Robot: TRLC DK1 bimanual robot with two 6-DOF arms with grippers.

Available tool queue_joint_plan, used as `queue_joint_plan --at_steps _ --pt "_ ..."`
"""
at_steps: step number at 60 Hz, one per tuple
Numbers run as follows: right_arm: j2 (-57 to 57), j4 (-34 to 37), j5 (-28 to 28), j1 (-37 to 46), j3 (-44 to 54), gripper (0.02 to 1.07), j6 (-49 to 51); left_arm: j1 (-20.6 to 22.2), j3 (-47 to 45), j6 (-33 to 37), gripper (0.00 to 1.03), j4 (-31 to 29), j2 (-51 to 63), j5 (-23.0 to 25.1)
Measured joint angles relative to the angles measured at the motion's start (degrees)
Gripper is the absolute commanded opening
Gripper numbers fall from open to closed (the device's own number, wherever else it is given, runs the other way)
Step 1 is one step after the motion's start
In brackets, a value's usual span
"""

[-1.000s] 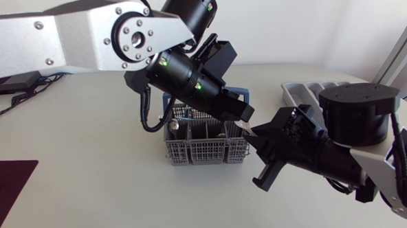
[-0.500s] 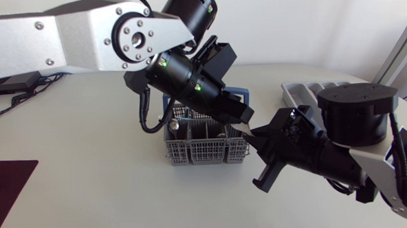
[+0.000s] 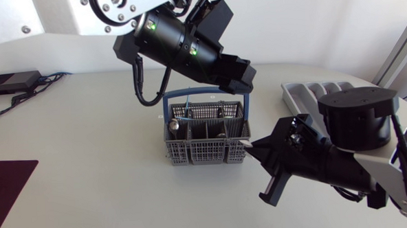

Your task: Sort the cutlery from the basket into the organizer compartments.

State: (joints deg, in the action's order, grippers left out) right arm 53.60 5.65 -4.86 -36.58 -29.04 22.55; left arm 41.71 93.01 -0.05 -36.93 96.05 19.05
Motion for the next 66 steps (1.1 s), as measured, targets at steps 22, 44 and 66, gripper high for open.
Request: queue_joint_plan --at_steps 22,44,66 --pt "-4.3 3.2 -1.8 1.9 1.0 0.14 0.1 -1.6 -1.2 1.1 0.59 0.0 -2.1 0.0" --pt "-7.0 14.0 -11.9 16.3 -0.2 0.14 8.1 -3.0 -6.7 11.8 0.59 -0.1 -6.3 -3.2" --pt "-0.7 24.5 -20.7 38.9 -7.2 0.14 28.7 -1.8 -12.9 20.6 0.59 0.6 -6.8 -7.6"
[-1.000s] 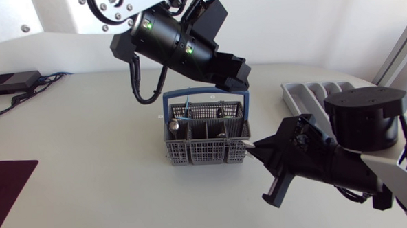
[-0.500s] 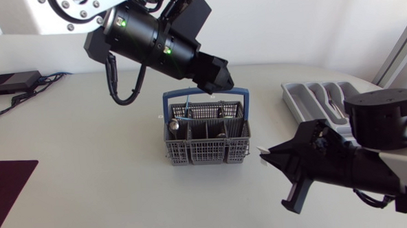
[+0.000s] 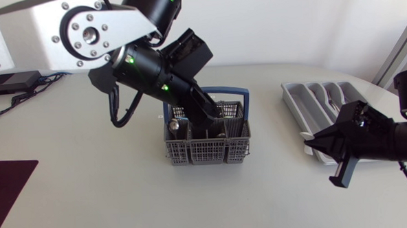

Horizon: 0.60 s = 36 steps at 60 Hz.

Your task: Sort the cutlery from the basket into the organizer compartments.

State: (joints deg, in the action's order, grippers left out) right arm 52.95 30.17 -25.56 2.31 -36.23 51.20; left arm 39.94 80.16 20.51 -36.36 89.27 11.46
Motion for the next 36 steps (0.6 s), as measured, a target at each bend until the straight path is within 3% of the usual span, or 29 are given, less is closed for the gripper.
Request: queue_joint_plan --at_steps 19,36 --pt "15.0 4.4 0.0 20.2 -10.9 0.14 21.4 0.7 -3.3 2.6 0.59 0.9 -1.0 -0.8" --pt "24.0 0.6 3.4 28.7 -13.7 0.14 30.6 3.8 -4.9 4.5 0.59 2.0 -1.2 -3.3"
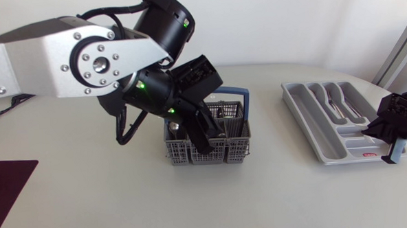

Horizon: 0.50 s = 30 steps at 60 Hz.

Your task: Sort the cutlery from the basket into the organizer compartments.

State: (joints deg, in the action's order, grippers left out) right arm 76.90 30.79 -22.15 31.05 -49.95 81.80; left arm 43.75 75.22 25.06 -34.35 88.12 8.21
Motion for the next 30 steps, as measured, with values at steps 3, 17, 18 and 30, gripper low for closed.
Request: queue_joint_plan --at_steps 3,17,18,30 --pt "1.9 -1.4 1.1 1.0 -0.3 0.14 1.0 0.4 -0.2 0.5 0.59 0.4 0.0 -0.3" --pt "10.3 -5.6 4.5 4.7 -3.4 0.14 4.9 1.0 -0.7 2.1 0.59 0.6 0.0 -1.7" --pt "10.8 -5.8 4.5 4.9 -3.8 0.14 5.1 1.0 -0.7 2.3 0.59 0.6 0.0 -1.7" --pt "16.9 -8.0 8.1 7.0 -7.1 0.14 7.0 1.1 -1.9 3.3 0.59 0.8 -0.5 -1.7"
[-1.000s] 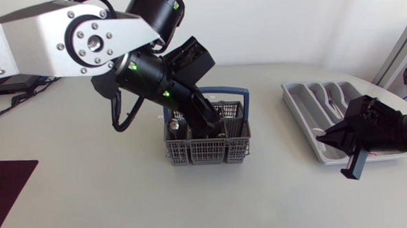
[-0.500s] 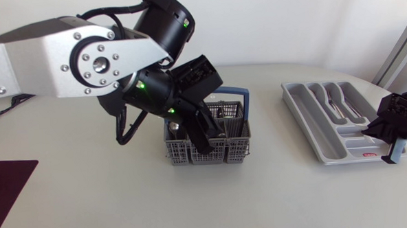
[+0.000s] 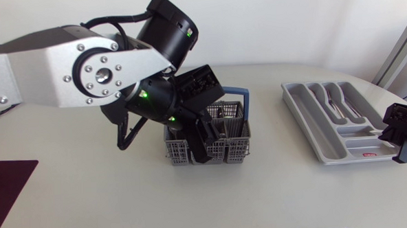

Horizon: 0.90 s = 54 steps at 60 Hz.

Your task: Sort the cutlery from the basket into the organizer compartments.

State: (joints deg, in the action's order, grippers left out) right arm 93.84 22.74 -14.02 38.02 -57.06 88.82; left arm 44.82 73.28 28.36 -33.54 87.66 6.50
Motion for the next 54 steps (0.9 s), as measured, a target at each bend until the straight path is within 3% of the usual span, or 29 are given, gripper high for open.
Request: queue_joint_plan --at_steps 18,24,31,44,54 --pt "4.3 -2.3 4.2 -0.4 -0.2 0.18 1.3 0.1 -0.7 0.9 0.59 0.0 -0.3 -0.2" --pt "4.7 -2.7 5.0 -1.2 -0.1 0.36 1.2 0.3 -1.2 1.9 0.59 0.0 -0.3 -0.2" --pt "5.5 -4.8 6.0 -2.1 0.9 0.49 1.2 0.4 -1.4 3.2 0.59 0.0 -0.3 -0.2" --pt "5.8 -5.1 6.1 -2.7 1.8 0.9 0.3 0.7 -1.4 4.8 0.59 0.0 -0.3 -0.2" --pt "2.4 -4.7 2.9 -2.7 1.8 0.95 -2.0 1.1 -1.5 6.4 0.59 0.0 -0.3 -0.4"
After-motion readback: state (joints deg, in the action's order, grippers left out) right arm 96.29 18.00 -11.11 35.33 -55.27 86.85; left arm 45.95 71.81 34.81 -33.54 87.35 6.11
